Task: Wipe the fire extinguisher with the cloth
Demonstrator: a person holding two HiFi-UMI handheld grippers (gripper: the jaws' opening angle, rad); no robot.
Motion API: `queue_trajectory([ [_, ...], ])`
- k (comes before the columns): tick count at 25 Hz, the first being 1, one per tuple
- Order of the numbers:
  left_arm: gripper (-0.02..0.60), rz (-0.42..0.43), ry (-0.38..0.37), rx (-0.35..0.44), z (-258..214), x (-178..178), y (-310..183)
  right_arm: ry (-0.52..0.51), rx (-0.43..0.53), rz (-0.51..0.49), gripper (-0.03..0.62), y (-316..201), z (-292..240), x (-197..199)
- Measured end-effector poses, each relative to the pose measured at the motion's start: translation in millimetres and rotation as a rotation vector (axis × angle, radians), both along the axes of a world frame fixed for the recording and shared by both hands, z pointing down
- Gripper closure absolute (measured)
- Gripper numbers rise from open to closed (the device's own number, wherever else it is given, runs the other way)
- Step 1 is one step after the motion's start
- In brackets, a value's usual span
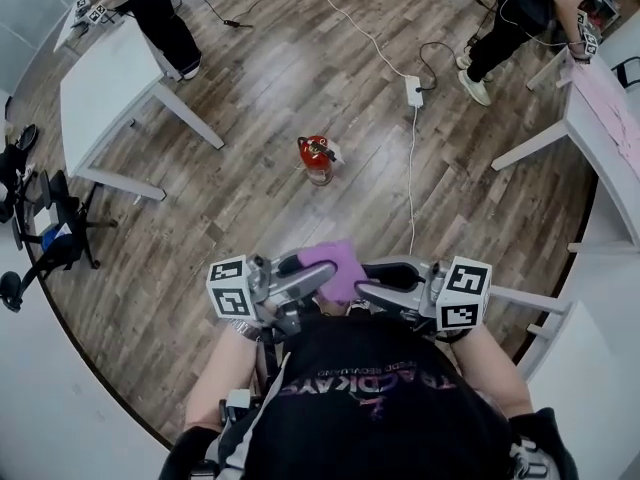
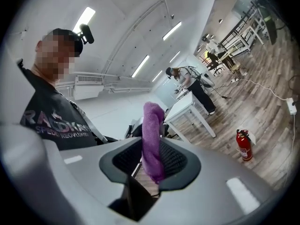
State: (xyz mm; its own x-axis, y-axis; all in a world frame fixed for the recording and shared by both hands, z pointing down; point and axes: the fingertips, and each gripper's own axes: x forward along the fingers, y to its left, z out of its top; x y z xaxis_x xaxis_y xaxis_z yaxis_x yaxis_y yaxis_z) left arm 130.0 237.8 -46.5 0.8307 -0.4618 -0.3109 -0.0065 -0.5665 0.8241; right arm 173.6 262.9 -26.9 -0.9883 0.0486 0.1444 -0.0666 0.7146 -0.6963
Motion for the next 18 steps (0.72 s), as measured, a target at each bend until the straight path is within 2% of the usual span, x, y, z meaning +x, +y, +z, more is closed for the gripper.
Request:
queue_trajectory([
  [2,0.508,-0.057,0.090,-0.024,-2.9,-5.7,-12.0,-0.010,-0.040,0.058,0.464,-12.9,2.8,19.9],
  [3,0.508,-0.072,0.106,-0.030,-4.1,-7.7,-16.2,-0.015,-0.069,0.102,0.468,-20.0,5.6,30.5],
  [4,0.508,-0.076,0.090,-0.033,-3.6,-8.4,-18.3,-0.018,-0.097,0.147,0.511,-26.2,9.1,40.1],
  [5,0.508,-0.071,0.045,-0.034,-1.1,-8.0,-18.5,-0.015,-0.121,0.185,0.567,-30.3,12.8,47.7],
  [6,0.508,-0.060,-0.014,-0.035,2.5,-7.1,-17.3,-0.005,-0.138,0.210,0.589,-31.8,16.5,52.6],
  [8,0.508,-0.034,-0.125,-0.037,9.7,-4.4,-11.8,0.024,-0.155,0.228,0.589,-29.3,22.6,55.5],
  [10,0.508,-0.009,-0.189,-0.041,15.0,0.0,-4.0,0.042,-0.165,0.231,0.590,-24.4,25.8,53.2],
  [14,0.506,0.024,-0.221,-0.068,25.1,10.9,20.7,0.038,-0.165,0.208,0.591,-8.4,25.9,41.5],
  [18,0.506,0.009,-0.182,-0.092,25.1,10.6,39.4,0.031,-0.156,0.191,0.590,0.9,22.6,30.2],
])
